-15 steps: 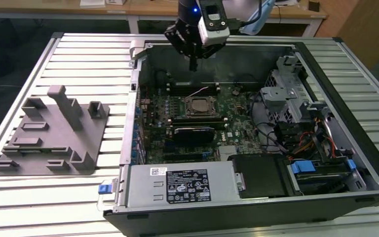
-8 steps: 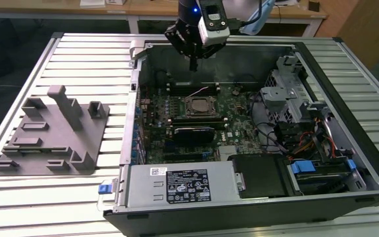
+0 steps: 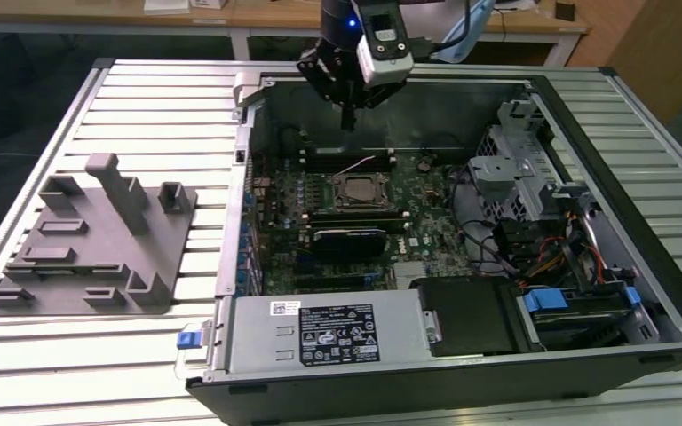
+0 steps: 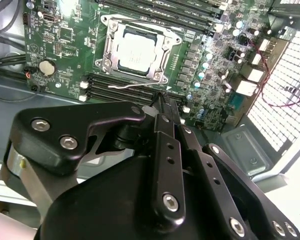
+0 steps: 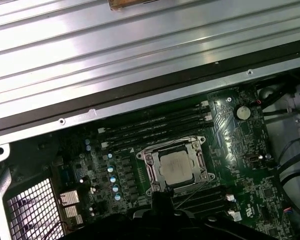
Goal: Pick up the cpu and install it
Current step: 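Install the first cpu locking lever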
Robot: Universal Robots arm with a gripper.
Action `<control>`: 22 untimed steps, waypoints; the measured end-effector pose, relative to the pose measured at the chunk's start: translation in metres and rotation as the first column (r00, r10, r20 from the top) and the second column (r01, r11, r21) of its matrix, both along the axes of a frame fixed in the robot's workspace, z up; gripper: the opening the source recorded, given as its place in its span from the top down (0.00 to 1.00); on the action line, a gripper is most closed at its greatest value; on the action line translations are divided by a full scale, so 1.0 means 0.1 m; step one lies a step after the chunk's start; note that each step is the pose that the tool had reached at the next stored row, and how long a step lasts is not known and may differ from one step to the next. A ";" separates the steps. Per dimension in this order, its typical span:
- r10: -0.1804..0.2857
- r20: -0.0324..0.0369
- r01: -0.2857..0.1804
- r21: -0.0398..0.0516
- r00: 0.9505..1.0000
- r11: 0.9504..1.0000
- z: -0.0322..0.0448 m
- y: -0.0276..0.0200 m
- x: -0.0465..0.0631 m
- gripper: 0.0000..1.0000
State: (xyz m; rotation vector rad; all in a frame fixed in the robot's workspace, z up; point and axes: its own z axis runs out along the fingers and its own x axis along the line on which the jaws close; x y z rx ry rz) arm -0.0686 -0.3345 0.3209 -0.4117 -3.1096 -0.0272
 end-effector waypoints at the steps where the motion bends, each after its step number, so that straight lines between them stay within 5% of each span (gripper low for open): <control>1: 0.004 0.000 -0.004 0.000 1.000 1.000 -0.006 0.000 0.00 0.89; 22: 0.073 0.001 -0.073 0.007 0.997 0.997 -0.120 0.013 0.11 0.89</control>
